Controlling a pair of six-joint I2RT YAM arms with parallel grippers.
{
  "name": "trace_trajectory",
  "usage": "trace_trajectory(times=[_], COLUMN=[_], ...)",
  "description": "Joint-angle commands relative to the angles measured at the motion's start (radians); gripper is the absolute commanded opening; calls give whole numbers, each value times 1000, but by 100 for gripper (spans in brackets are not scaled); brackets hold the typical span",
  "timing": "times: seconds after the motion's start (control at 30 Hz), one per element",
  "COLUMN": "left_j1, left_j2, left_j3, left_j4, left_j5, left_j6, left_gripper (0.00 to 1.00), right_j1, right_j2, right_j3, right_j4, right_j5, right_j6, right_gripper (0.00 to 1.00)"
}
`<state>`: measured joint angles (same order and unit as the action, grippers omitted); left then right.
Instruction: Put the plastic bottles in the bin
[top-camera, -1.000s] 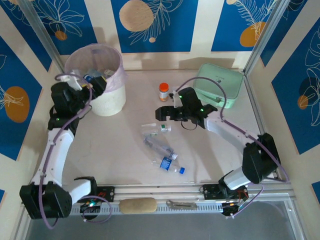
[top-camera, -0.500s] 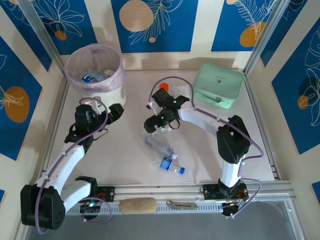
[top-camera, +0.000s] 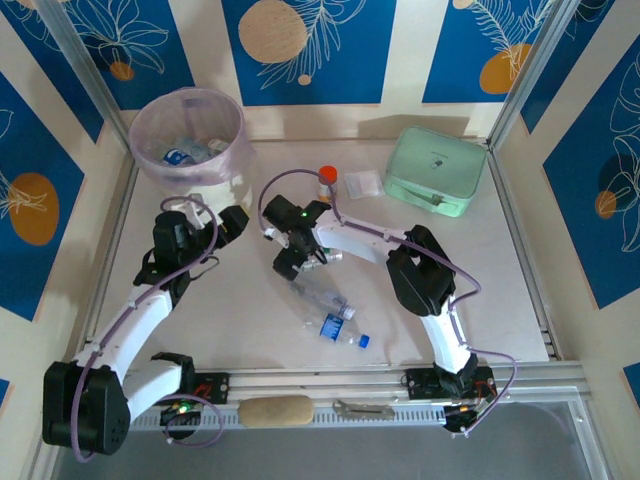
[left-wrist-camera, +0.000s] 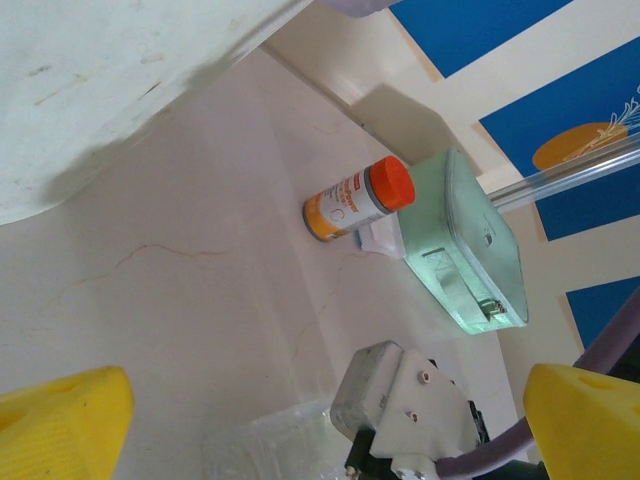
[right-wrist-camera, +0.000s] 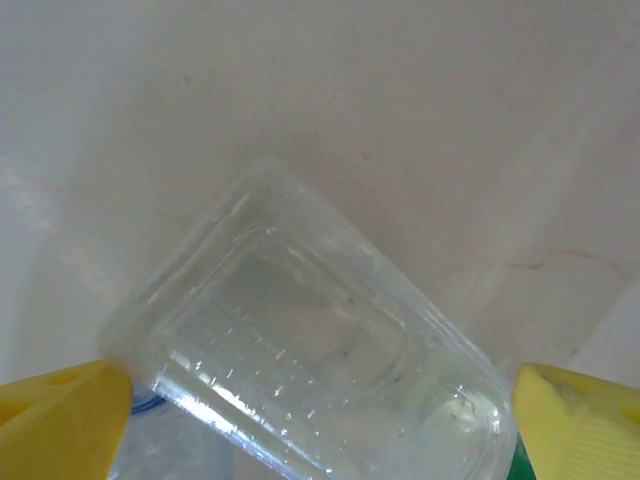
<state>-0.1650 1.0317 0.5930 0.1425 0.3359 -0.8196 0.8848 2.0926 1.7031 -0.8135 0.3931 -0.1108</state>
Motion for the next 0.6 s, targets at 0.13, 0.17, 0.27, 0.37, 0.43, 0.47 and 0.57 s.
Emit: trace_trajectory(times=[0.13, 0.17, 0.27, 0.37, 0.43, 0.47, 0.57], left_j1=[-8, -8, -8, -8, -9, -10, -10], left_j2=[2, 5, 11, 13, 13, 13, 14], left_j3=[-12, -10, -8, -9, -8, -9, -7], left_j4=[38, 42, 48, 50, 51, 51, 51], left_j5=[-17, -14, -11, -15, -15, -15, -20], left_j6=[-24, -27, -33, -38, -41, -41, -44], left_gripper=[100, 100, 100, 100, 100, 100, 100], right_j1=[-9, -16, -31, -50, -59, -61, -70], right_j2=[55, 62, 76, 85, 91, 94, 98], right_j3=[38, 47, 61, 67, 68, 68, 66], right_j4=[46, 45, 52, 57, 59, 60, 67], right_j5=[98, 93, 76, 40, 25, 20, -9], right_j6=[-75, -75, -73, -64, -58, -55, -45], right_gripper=[98, 98, 98, 97, 97, 97, 96])
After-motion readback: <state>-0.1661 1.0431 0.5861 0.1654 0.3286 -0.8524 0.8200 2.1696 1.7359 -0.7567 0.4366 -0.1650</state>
